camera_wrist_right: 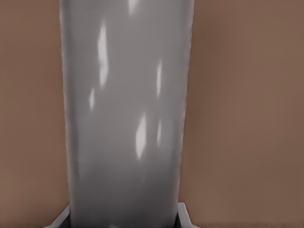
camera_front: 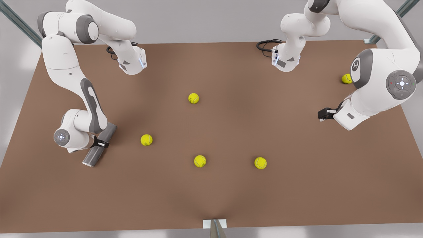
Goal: Put the tennis tube upright
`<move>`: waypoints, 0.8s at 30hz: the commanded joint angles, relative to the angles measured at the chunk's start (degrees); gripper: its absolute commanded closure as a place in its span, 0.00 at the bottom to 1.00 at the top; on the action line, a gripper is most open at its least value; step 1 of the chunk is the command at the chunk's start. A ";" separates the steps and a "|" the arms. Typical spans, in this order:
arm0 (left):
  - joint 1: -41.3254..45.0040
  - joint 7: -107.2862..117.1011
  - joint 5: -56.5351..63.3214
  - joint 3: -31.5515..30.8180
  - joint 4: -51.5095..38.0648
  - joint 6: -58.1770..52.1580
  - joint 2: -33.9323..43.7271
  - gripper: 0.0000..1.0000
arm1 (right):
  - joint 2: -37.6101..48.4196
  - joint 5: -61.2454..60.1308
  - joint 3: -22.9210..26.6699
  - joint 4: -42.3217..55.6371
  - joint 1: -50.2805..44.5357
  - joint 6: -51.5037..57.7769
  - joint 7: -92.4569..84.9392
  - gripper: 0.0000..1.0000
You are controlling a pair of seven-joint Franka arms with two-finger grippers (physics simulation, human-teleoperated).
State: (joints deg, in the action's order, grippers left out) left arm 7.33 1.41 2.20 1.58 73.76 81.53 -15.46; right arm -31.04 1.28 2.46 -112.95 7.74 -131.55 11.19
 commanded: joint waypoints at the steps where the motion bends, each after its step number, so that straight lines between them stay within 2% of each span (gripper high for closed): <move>1: -0.04 0.09 0.09 0.00 -0.02 0.03 0.08 0.00 | -0.42 0.47 0.00 0.01 0.00 0.16 0.68 0.28; 5: -0.04 0.09 0.00 0.00 -0.02 0.03 -0.01 0.00 | -1.83 0.56 0.00 0.89 0.00 0.16 0.85 0.32; 7: -0.04 0.09 -0.09 0.00 -0.02 0.03 -0.01 0.00 | -1.74 0.56 0.00 0.89 -0.09 0.25 1.03 0.38; 14: -0.04 0.09 -0.17 0.00 -0.02 0.03 -0.01 0.00 | -1.30 0.56 -0.09 1.16 -0.18 0.69 0.94 0.40; 20: -0.04 0.09 0.00 0.00 -0.02 -0.05 0.08 0.00 | 5.11 1.44 -5.10 3.62 -1.23 4.11 -0.81 0.40; 24: -0.04 0.09 0.00 0.00 -0.02 -0.05 0.08 0.00 | 6.26 1.79 -7.21 13.28 -7.99 7.63 -9.07 0.40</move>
State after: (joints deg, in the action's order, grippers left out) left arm 7.30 1.47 2.16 1.58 73.76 81.53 -15.45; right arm -24.95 2.01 -4.51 -101.09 0.39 -127.24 8.24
